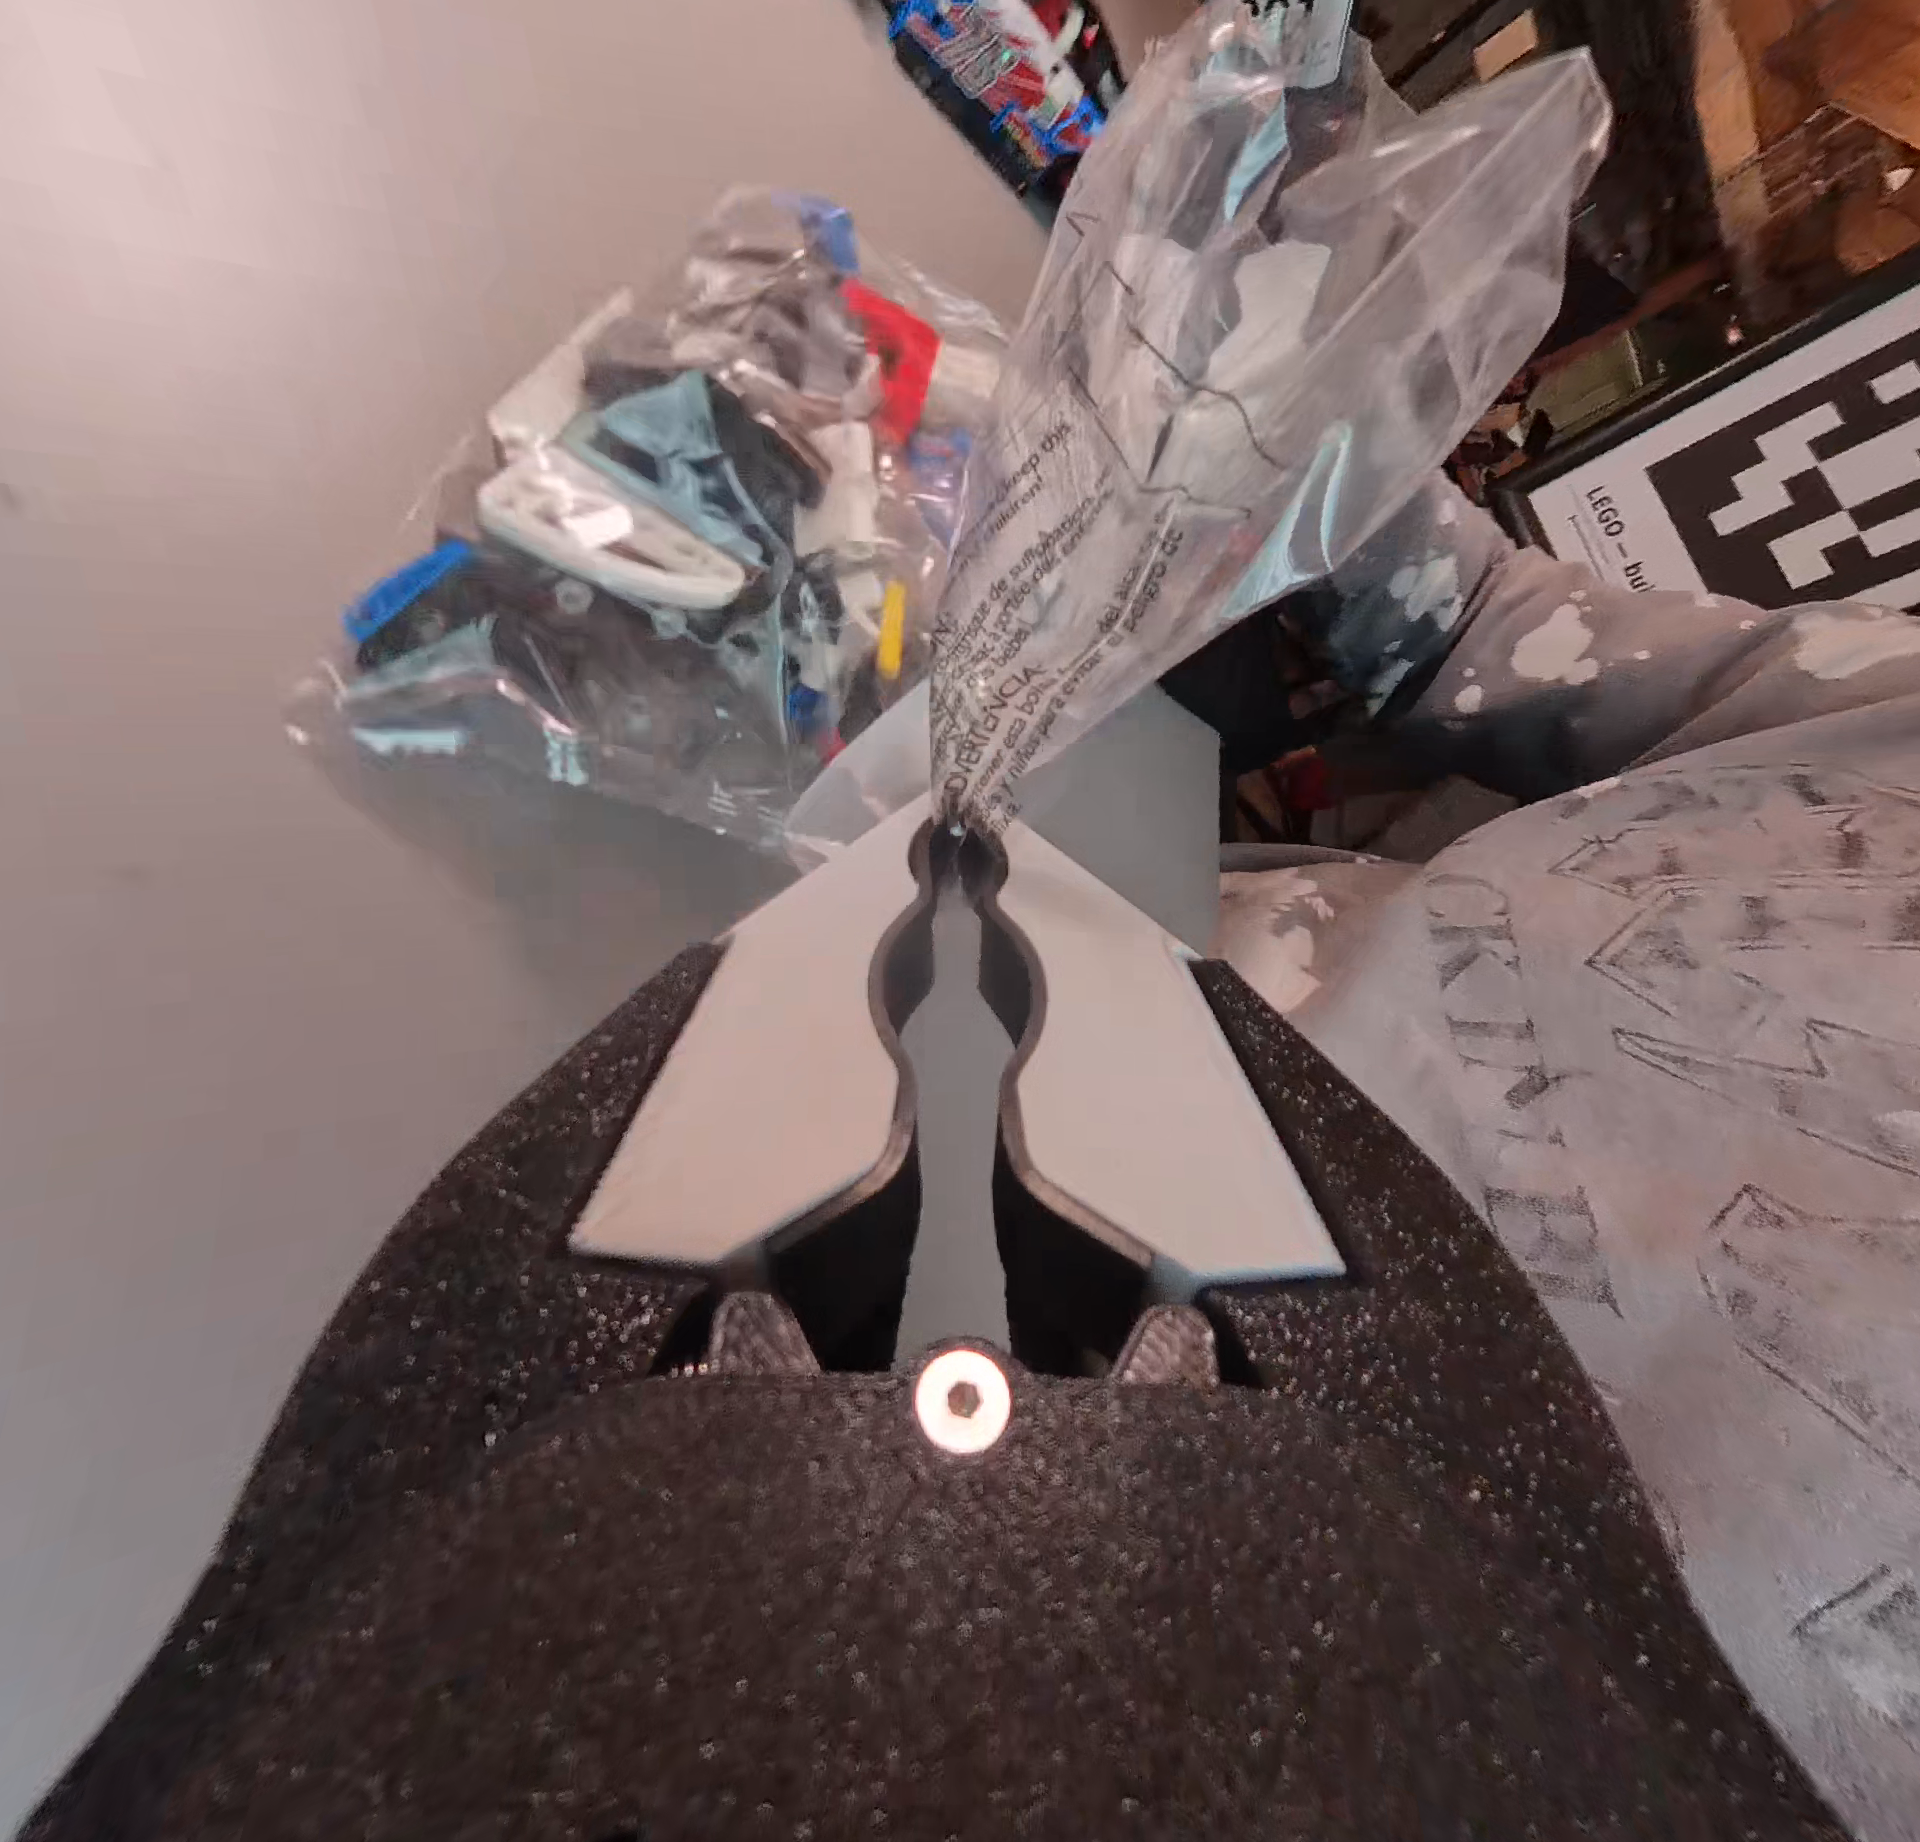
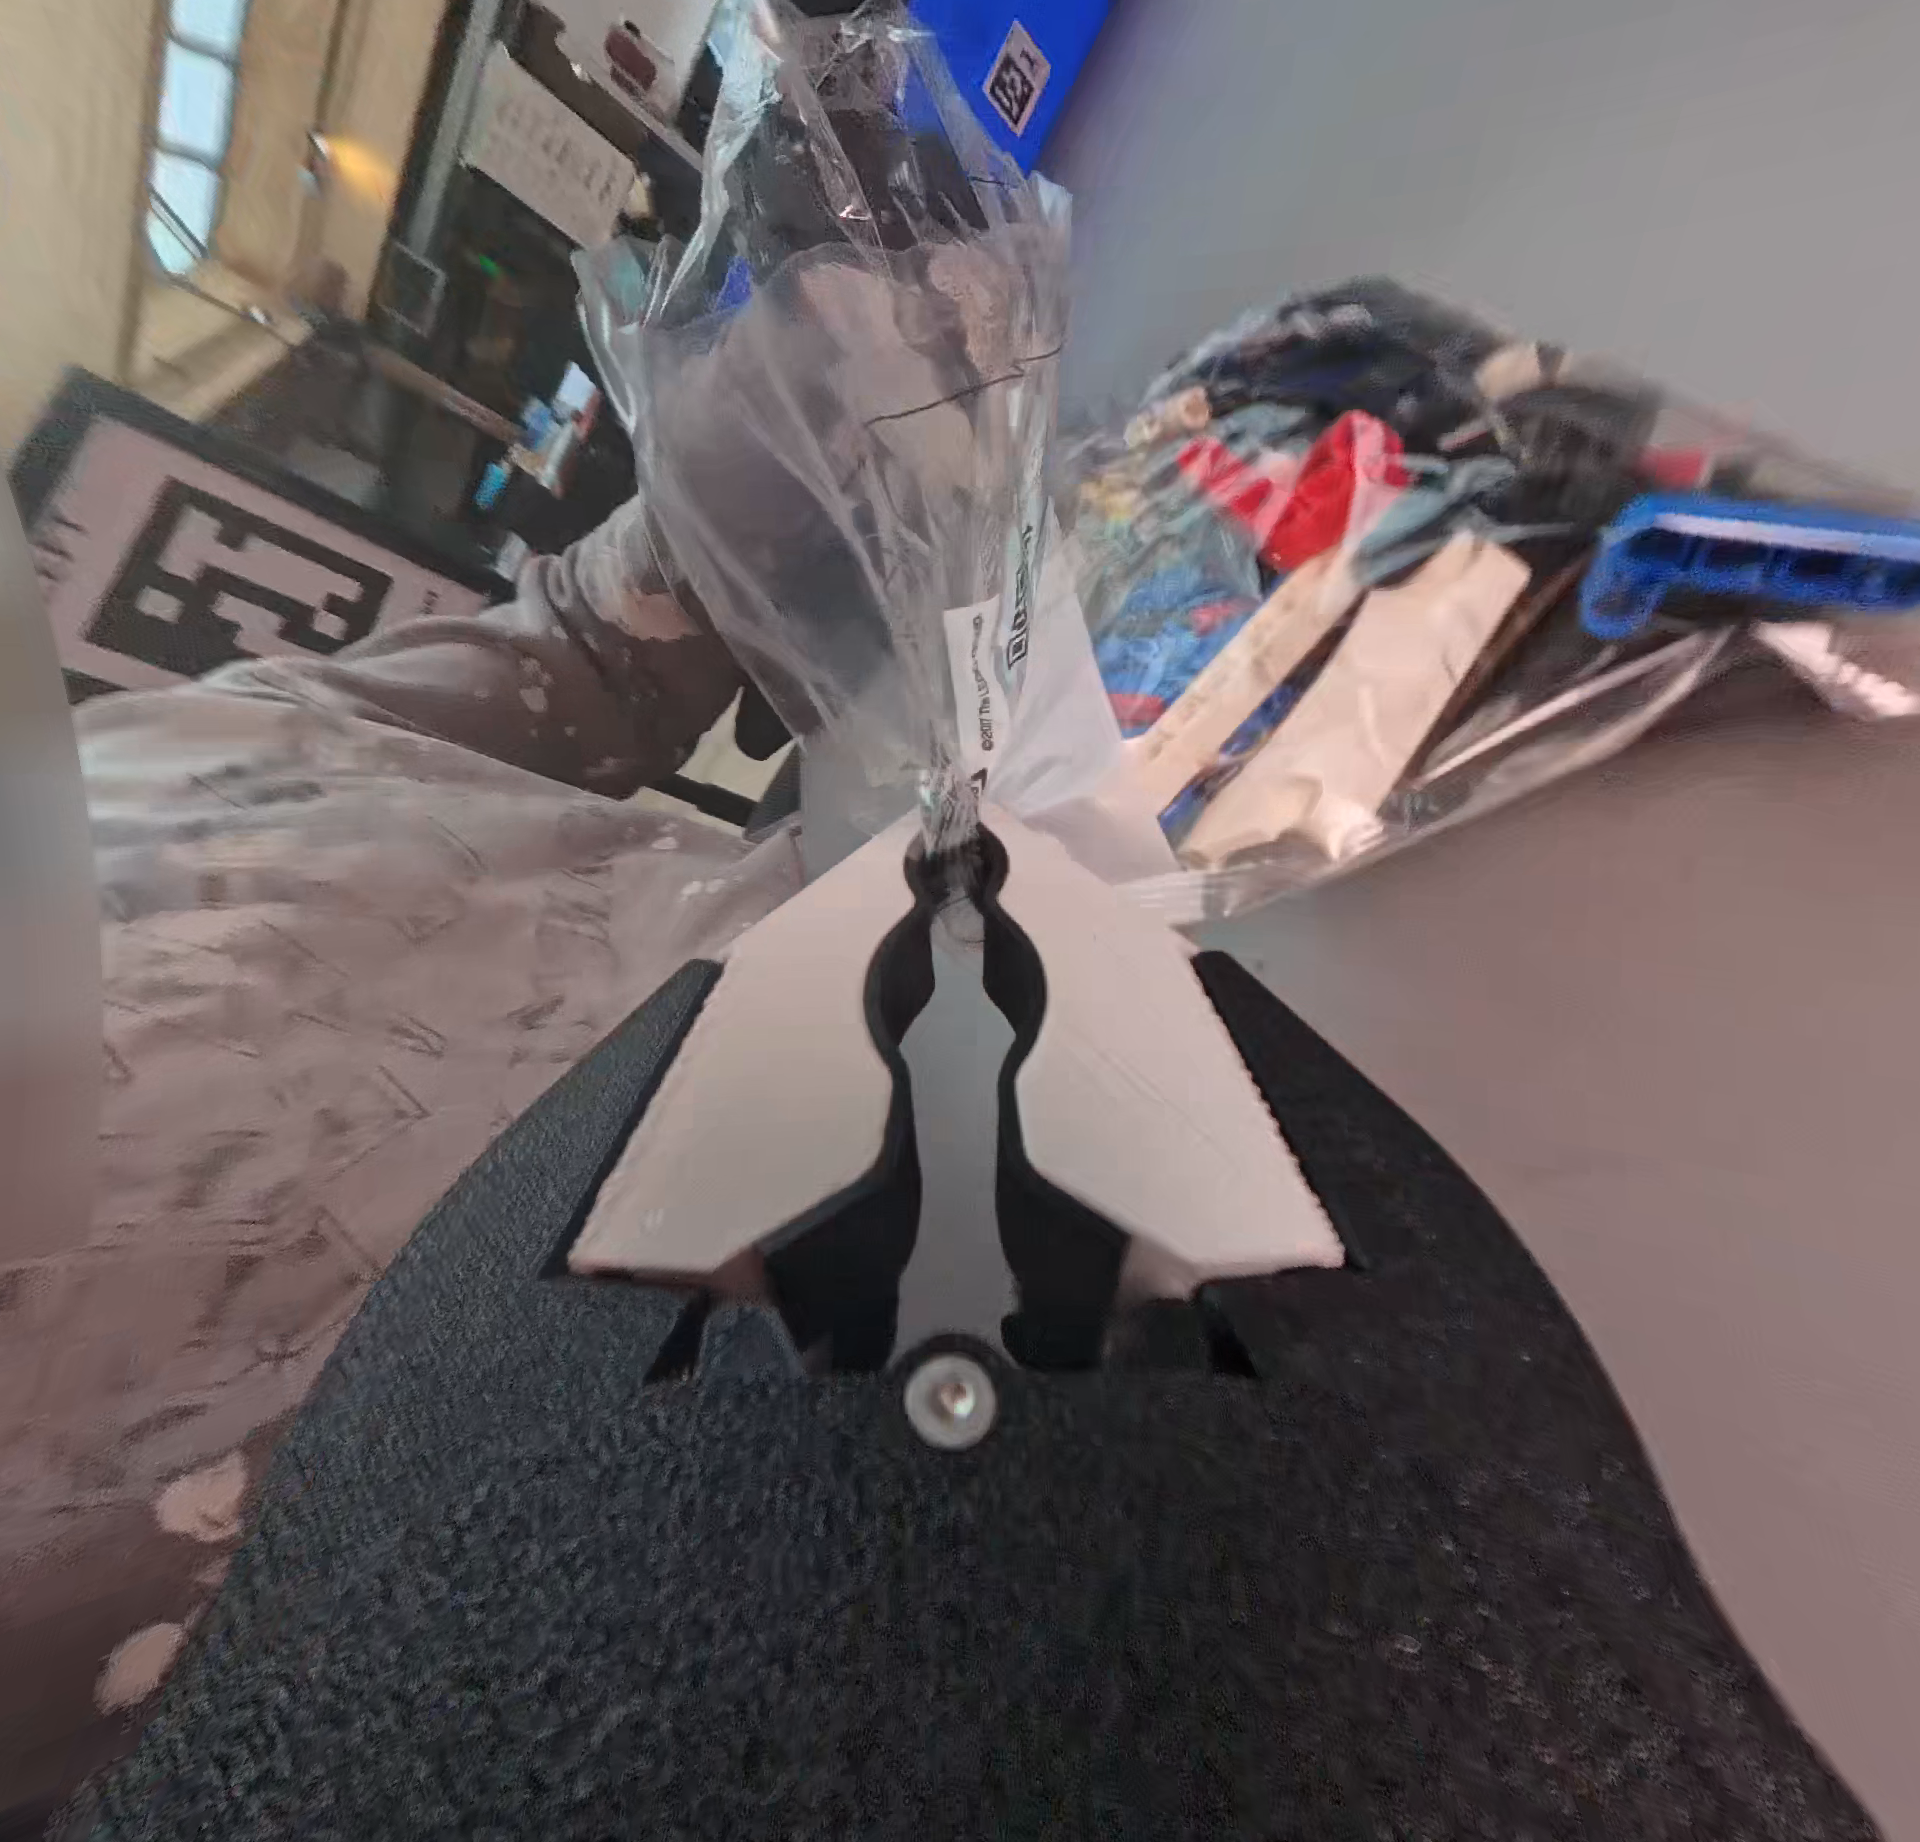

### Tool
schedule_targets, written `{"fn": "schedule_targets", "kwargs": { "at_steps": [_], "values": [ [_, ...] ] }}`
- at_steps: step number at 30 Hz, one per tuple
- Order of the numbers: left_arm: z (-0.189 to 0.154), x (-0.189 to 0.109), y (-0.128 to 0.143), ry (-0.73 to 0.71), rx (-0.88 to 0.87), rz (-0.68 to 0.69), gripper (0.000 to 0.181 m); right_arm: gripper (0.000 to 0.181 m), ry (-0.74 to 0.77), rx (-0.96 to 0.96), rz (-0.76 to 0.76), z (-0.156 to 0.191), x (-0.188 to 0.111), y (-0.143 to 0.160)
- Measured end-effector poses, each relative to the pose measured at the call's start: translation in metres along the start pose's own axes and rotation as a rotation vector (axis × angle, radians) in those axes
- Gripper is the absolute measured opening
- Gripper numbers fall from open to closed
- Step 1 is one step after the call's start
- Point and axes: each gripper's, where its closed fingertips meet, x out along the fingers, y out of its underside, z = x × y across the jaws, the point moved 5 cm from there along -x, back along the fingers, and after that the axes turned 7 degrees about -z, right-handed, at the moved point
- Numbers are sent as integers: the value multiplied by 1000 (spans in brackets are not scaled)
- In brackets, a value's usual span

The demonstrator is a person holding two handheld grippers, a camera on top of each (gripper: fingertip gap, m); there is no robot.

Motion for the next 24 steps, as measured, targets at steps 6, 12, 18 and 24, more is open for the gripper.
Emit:
{"fn": "schedule_targets", "kwargs": {
  "at_steps": [6, 12, 18, 24],
  "values": [
    [14, 7, 6, -77, -95, 57, 0, 7, 123, 111, -82, -15, -6, 5],
    [21, 11, 2, -90, -155, 82, 0, 31, 438, -419, -26, -13, -11, -12],
    [23, 3, -3, -94, -125, 45, 0, 20, 347, -488, 10, -10, 0, -28],
    [-25, -28, -46, -104, 301, -116, 0, 15, 250, -640, -97, 35, -9, -75]
  ]
}}
